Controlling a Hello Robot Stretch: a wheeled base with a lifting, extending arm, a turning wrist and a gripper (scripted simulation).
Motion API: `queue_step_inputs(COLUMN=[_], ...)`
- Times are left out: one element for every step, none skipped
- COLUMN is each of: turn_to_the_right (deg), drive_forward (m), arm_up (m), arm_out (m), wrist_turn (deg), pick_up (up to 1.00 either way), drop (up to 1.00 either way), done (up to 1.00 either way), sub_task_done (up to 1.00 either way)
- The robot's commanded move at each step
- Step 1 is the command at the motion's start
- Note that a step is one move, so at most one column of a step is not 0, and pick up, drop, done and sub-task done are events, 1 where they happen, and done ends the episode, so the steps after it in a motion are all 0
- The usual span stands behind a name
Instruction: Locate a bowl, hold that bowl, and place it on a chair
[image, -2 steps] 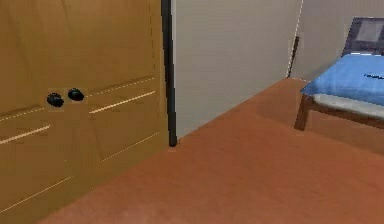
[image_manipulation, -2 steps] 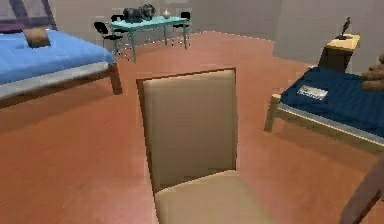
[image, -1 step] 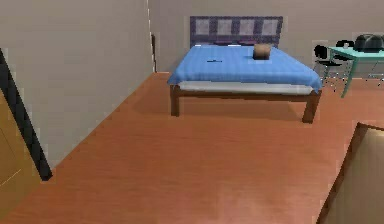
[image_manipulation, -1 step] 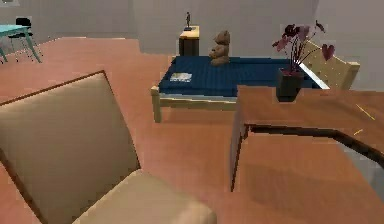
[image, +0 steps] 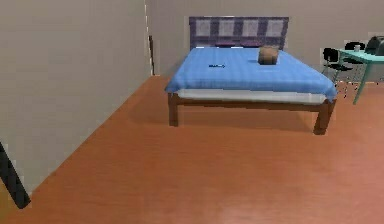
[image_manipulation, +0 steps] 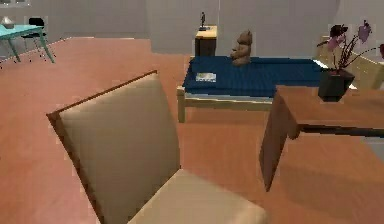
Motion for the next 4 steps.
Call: queue_step_inputs(turn_to_the_right=[36.0,0.0,45.0,18.0], drive_forward=[0.0,0.9,0.0,0.0], arm_up=[0.0,0.0,0.0,0.0], arm_out=[0.0,0.0,0.0,0.0], wrist_turn=[0.0,0.0,0.0,0.0], pick_up=[0.0,0.0,0.0,0.0], drop=[0.0,0.0,0.0,0.0], done=[0.0,0.0,0.0,0.0], sub_task_done=[0.0,0.0,0.0,0.0])
